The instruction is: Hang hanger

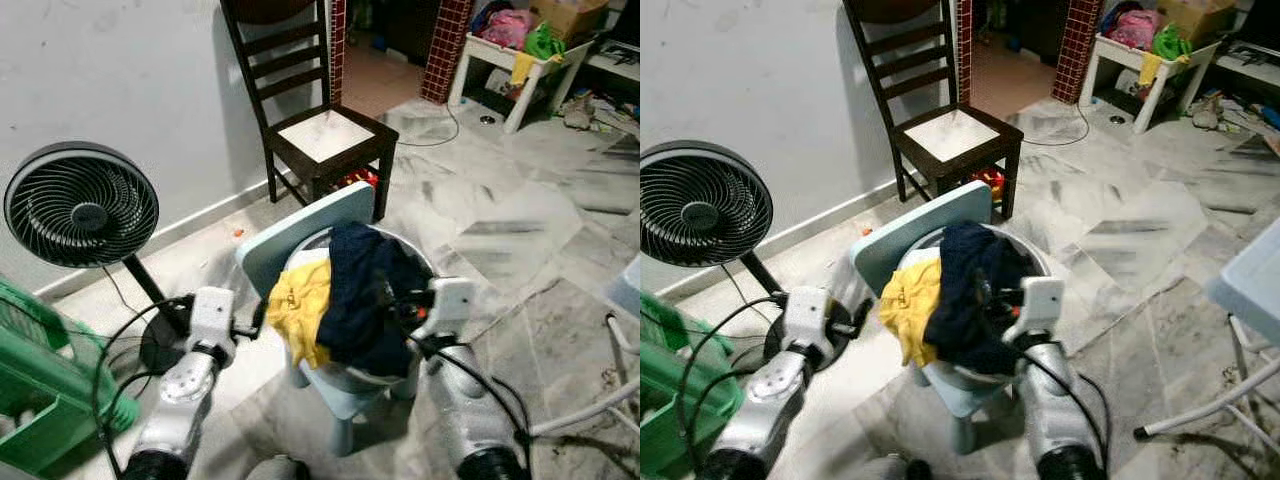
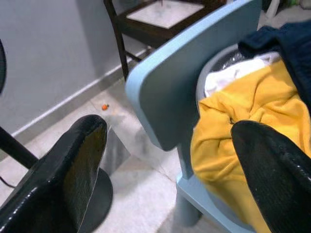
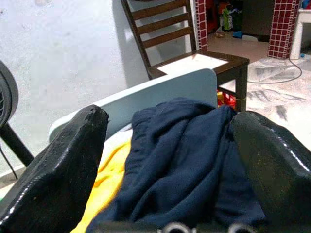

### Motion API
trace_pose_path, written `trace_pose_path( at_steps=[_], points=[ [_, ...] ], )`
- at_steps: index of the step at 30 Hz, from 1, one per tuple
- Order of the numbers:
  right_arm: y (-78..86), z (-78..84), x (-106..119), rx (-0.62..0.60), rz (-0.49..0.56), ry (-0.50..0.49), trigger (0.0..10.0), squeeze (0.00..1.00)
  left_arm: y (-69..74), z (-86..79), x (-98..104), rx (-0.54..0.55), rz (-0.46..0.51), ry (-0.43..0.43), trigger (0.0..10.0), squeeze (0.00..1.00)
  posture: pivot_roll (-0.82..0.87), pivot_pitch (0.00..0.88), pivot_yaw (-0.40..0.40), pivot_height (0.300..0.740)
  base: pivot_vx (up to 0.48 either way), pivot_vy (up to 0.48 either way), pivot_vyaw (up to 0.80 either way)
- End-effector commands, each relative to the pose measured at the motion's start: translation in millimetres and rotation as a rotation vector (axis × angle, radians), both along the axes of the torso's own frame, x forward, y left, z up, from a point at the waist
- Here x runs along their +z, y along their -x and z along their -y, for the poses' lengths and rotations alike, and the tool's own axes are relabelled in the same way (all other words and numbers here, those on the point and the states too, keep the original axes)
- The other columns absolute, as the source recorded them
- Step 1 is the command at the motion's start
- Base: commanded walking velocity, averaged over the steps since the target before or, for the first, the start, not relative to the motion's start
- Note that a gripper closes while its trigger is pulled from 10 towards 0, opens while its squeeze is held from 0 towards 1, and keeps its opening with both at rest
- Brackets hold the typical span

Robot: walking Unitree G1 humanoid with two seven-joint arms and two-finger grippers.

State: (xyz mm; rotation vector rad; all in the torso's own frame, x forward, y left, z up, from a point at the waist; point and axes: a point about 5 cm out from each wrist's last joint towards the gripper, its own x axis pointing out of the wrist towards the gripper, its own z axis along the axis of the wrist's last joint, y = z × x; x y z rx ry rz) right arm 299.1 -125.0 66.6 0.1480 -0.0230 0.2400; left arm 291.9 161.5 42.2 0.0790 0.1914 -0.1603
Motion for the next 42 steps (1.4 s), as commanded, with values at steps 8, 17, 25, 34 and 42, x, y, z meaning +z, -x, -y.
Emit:
trace_pose_path(
  at_steps=[8,17,25,34,42],
  points=[
    [2.9,5.1,-5,0.001,-0.013,0.026,10.0,0.0,4.9,5.4,2,-0.045,0.04,0.044,10.0,0.0,0.09,0.097,0.035,0.74,0.0,0.104,0.0],
    [5.7,8.1,-6,0.009,-0.014,0.042,10.0,0.0,6.0,5.2,1,-0.036,0.042,0.068,10.0,0.0,0.09,0.104,0.024,0.74,0.0,-0.238,0.0],
    [8.1,6.5,-6,0.036,-0.006,0.077,10.0,0.0,8.6,6.7,-1,-0.041,0.036,0.075,10.0,0.0,0.08,0.113,0.019,0.74,0.0,-0.473,0.0],
    [14.2,9.6,-9,0.041,-0.012,0.095,10.0,0.0,11.9,8.7,-4,-0.046,0.027,0.073,10.0,0.0,0.07,0.131,0.016,0.74,0.0,-0.472,0.11],
    [18.2,8.9,-10,0.053,-0.016,0.107,10.0,0.0,14.8,8.7,-5,-0.035,0.026,0.083,10.0,0.0,0.07,0.155,0.011,0.74,0.0,-0.155,0.4]
  ],
)
